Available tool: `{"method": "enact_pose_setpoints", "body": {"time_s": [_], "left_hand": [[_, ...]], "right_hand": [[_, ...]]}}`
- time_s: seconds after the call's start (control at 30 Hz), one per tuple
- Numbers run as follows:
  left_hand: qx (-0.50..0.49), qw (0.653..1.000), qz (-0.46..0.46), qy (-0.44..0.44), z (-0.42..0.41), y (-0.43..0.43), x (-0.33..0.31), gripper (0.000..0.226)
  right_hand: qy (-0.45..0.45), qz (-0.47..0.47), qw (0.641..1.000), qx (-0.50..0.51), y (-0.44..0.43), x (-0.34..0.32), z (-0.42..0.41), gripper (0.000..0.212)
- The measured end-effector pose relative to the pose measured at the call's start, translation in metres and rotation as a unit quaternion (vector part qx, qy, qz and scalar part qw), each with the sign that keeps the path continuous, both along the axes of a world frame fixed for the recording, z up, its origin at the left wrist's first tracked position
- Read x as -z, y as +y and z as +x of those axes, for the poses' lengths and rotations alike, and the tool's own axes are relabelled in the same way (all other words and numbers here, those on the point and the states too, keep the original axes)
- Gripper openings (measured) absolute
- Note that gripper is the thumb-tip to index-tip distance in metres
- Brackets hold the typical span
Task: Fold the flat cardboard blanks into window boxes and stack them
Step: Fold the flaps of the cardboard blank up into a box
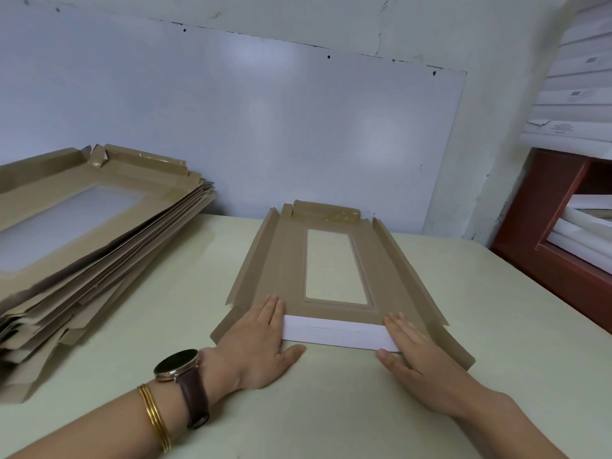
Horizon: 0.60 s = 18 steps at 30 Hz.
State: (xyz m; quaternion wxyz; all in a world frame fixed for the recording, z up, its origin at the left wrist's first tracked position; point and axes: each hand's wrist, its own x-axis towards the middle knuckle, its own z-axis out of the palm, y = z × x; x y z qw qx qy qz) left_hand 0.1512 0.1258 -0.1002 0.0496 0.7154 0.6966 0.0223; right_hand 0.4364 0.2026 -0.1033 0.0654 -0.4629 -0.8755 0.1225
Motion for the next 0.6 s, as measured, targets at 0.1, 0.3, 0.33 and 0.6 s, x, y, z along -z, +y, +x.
{"method": "enact_pose_setpoints", "body": {"time_s": [0.1, 0.3, 0.33, 0.6], "left_hand": [[0.022, 0.997, 0.072, 0.019, 0.003, -0.001, -0.003, 0.086], [0.119, 0.973, 0.196, -0.024, 0.014, -0.002, -0.010, 0.041], [0.124, 0.972, 0.197, -0.026, 0.016, -0.002, -0.010, 0.035], [0.129, 0.973, 0.189, -0.033, 0.014, 0.002, -0.004, 0.027]], "right_hand": [[0.018, 0.069, 0.997, -0.034, -0.002, -0.002, 0.003, 0.065], [0.085, 0.165, 0.980, -0.077, -0.009, -0.003, 0.002, 0.040], [0.088, 0.173, 0.978, -0.078, -0.009, -0.003, 0.001, 0.035], [0.065, 0.185, 0.977, -0.084, -0.003, -0.001, -0.002, 0.024]]}}
